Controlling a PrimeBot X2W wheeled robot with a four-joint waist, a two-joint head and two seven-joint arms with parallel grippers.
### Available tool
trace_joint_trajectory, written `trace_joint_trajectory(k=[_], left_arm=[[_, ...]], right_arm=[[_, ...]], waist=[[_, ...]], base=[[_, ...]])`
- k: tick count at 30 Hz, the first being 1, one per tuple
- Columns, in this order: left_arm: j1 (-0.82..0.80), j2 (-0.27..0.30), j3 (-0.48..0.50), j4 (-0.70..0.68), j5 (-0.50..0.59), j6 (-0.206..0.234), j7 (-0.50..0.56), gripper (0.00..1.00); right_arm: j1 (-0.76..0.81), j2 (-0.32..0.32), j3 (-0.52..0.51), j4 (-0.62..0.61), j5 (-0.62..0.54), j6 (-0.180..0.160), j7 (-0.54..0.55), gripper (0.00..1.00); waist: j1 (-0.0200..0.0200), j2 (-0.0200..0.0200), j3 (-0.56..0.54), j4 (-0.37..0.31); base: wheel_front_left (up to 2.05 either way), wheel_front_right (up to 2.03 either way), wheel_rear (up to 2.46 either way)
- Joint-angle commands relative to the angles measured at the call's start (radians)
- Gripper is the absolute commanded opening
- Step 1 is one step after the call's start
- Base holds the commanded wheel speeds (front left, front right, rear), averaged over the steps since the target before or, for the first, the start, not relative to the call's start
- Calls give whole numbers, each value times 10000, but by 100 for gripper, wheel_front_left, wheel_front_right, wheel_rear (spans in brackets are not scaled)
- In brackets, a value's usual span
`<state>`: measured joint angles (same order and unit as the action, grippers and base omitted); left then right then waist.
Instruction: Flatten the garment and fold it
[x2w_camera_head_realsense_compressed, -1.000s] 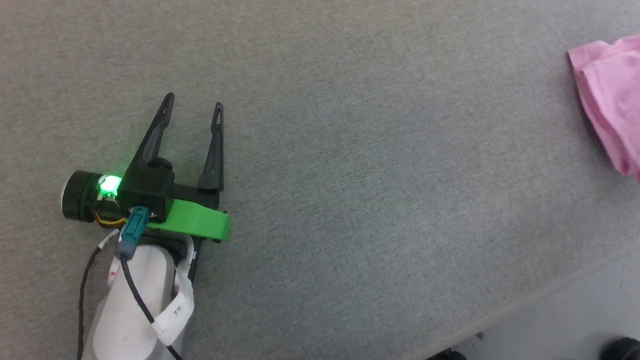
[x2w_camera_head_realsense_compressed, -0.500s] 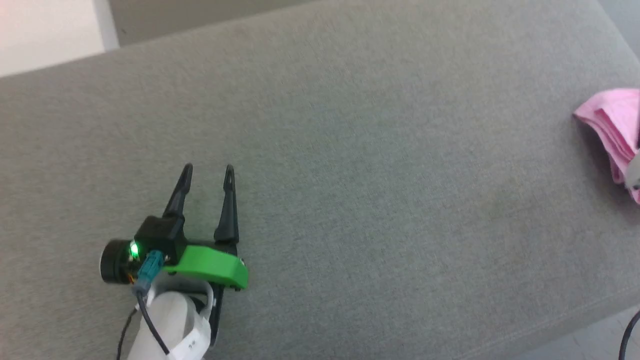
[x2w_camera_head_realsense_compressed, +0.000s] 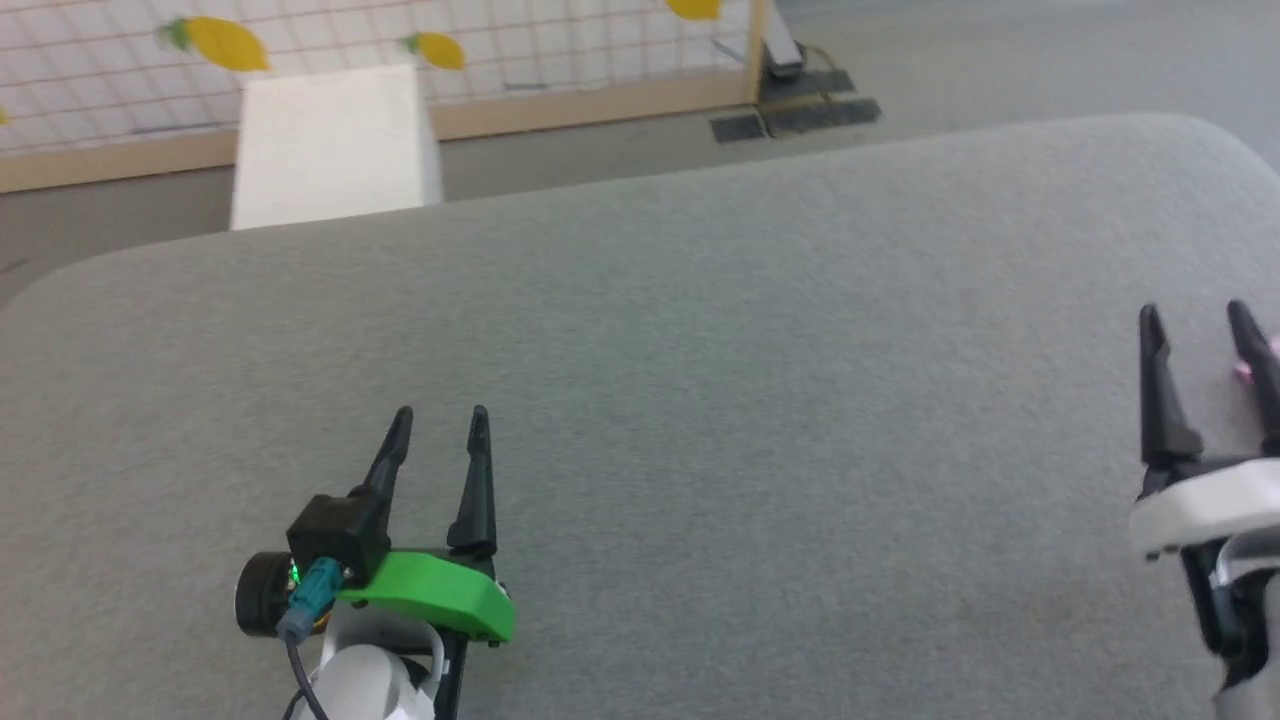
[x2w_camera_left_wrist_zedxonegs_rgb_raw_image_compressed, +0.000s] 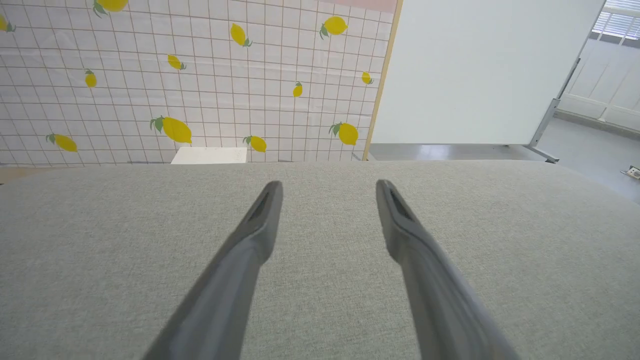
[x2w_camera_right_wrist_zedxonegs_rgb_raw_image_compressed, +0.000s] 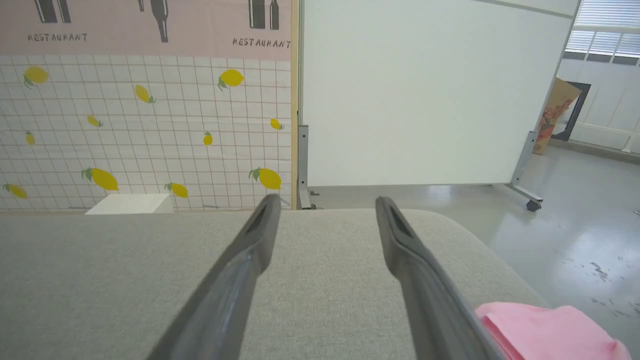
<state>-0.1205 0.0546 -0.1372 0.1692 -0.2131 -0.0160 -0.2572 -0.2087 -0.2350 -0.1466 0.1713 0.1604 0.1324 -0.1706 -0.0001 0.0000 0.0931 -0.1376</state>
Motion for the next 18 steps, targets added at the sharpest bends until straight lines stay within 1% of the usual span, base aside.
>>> trace_joint_trajectory(k=[1,4,8,12,18], left_arm=[[75,-28,-23,29,-57,-26,-44,100],[72,-35,-84,67,-95,3,-44,100],[77,-39,-246,140,-137,29,-45,100],[135,-41,-410,171,-177,57,-45,100],[500,-42,-406,235,-199,142,-45,100]], right_arm=[[368,258,1,-420,-57,-17,156,100],[994,625,190,-1210,-195,-17,394,100],[1688,1062,249,-1667,-473,-17,379,100],[2257,1409,289,-1874,-629,-17,281,100],[2953,1728,305,-1963,-877,-17,276,100]], waist=[[1,0,-796,1029],[1,0,-805,1289],[1,0,-869,1631],[1,0,-947,1843],[1,0,-1192,1923]], base=[[0,0,0],[0,0,0],[0,0,0],[0,0,0],[0,0,0]])
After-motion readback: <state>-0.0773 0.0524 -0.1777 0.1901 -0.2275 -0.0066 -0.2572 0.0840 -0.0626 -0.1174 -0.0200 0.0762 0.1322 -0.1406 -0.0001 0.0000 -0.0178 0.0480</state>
